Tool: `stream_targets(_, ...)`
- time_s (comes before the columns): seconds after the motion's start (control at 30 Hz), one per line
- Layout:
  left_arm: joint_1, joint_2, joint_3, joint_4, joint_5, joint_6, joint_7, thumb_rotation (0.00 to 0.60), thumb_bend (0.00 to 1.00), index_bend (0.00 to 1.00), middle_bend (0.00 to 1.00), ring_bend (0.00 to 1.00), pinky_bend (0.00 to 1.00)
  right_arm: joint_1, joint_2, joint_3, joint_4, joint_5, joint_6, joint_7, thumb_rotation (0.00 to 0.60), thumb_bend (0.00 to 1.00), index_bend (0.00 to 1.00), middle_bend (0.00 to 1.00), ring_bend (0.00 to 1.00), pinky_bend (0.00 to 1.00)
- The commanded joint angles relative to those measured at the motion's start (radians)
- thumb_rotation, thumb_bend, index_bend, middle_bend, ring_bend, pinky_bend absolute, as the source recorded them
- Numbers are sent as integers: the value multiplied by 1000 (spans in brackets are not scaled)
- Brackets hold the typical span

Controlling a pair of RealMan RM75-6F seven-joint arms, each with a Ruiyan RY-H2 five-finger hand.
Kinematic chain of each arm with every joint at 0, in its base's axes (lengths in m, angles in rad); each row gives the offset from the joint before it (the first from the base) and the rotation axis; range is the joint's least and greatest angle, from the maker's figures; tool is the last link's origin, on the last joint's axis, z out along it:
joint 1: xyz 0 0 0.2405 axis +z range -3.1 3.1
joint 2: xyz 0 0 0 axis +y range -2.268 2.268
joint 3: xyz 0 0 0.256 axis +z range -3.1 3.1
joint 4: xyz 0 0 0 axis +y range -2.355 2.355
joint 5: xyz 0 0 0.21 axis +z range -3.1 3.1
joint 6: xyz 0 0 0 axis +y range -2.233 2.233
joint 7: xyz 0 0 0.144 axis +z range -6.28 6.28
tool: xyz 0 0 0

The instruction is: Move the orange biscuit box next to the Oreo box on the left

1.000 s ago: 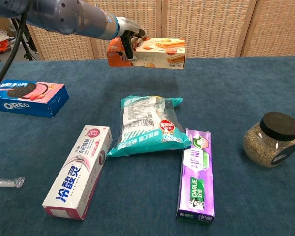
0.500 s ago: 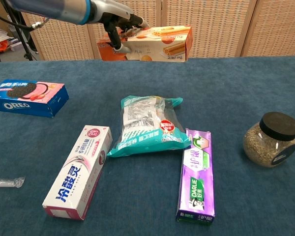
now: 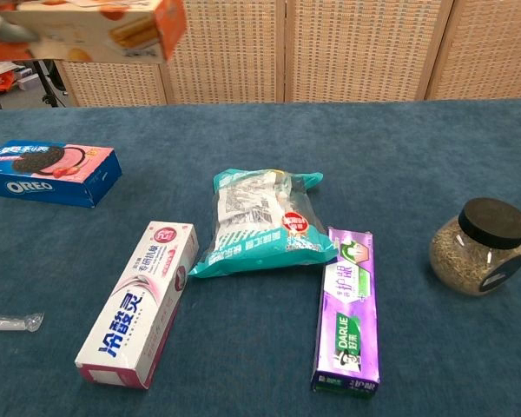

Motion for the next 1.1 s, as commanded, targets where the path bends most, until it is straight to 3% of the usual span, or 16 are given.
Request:
stream_targets(0.03, 97, 71, 35, -62, 70, 46, -34, 600, 519, 351, 98, 127, 68, 0, 0, 1, -3, 4, -3, -7, 600, 25, 0, 0, 0, 0)
stream_targets(0.3, 270, 117, 67, -78, 265, 113, -148, 600, 519, 351, 98, 127, 68, 0, -2, 5, -2, 11, -7, -7, 600, 24, 0, 0, 0, 0)
stream_targets(0.6, 430, 59, 117, 21, 499, 243, -209, 600, 520, 351, 98, 127, 68, 0, -3, 13, 4, 34, -26, -8, 600, 23, 0, 0, 0, 0)
stream_targets(1.1, 526, -66, 143, 172, 566, 256, -289, 600, 519, 351, 98, 127, 68, 4, -11, 9, 10, 34, -39, -24, 600, 24, 0, 0, 0, 0)
